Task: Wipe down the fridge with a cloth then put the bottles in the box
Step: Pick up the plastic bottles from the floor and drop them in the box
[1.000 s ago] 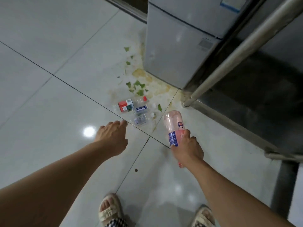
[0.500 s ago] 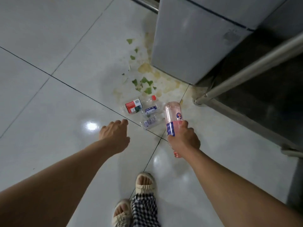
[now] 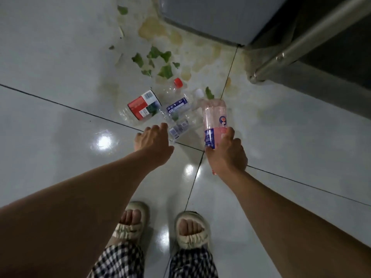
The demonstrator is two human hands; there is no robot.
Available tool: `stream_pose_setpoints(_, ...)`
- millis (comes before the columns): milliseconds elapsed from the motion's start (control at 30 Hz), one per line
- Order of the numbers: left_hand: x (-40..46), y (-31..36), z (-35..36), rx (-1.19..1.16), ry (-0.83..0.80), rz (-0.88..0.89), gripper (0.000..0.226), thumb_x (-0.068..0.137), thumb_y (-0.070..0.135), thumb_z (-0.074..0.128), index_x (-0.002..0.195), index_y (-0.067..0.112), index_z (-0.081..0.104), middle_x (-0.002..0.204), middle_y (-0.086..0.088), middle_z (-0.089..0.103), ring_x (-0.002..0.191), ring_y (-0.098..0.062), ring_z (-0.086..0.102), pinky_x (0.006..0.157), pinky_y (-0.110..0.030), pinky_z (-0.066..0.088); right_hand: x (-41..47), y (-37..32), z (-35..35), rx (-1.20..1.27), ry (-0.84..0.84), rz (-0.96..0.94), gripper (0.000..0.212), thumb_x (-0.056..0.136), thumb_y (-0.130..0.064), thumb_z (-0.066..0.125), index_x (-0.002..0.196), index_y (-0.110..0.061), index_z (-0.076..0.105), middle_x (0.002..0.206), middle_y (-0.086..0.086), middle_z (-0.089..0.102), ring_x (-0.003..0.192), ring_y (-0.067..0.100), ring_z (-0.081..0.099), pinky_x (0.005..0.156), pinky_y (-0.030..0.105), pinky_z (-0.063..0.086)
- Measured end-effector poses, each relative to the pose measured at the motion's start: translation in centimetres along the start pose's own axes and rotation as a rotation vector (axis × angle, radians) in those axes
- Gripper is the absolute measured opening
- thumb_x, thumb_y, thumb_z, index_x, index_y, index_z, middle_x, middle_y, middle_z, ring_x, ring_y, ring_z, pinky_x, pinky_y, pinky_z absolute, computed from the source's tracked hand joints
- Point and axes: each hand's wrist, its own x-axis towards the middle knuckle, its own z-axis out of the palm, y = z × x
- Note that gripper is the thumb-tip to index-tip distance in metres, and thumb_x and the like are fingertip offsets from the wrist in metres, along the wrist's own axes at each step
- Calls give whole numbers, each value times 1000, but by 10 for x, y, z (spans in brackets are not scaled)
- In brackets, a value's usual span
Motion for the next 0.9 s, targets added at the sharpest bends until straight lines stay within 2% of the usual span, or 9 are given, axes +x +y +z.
stream_pose_setpoints(267,60,4,66,-48,111,-40,73,74,37,75,128,11,34,116,-13,53,106,-30,52,86,-42,42,33,13,60,94,134,-14,79,82,-38,69,142,-14,24,122,14,55,105,28,57,76,36,50)
stream_pose_setpoints(500,76,4,88,-42,150,-49,65,75,34,74,122,10,37,111,-13,54,102,-30,53,81,-41,43,40,16,80,150,169,-13,81,82,-42,68,143,-12,24,124,14,55,107,28,58,80,36,51)
stream_pose_setpoints(700,54,11,50,43,81,-79,65,71,45,74,116,7,47,107,-12,55,91,-25,50,74,-34,38,21,21,48,145,128,-27,80,82,-40,68,143,-12,24,125,12,55,108,26,57,78,35,51)
stream_pose_setpoints(833,21,16,-4,79,126,-96,67,67,49,76,114,9,50,101,-9,57,81,-20,46,69,-30,35,-10,12,2,123,99,-50,78,83,-40,67,143,-14,24,125,12,56,107,26,57,77,35,50)
stream_pose_setpoints(900,1,18,-38,76,161,-95,68,64,48,77,115,12,51,99,-7,60,80,-21,49,68,-29,35,-29,3,-26,99,84,-67,78,83,-40,68,142,-14,24,124,13,55,105,26,58,76,35,51)
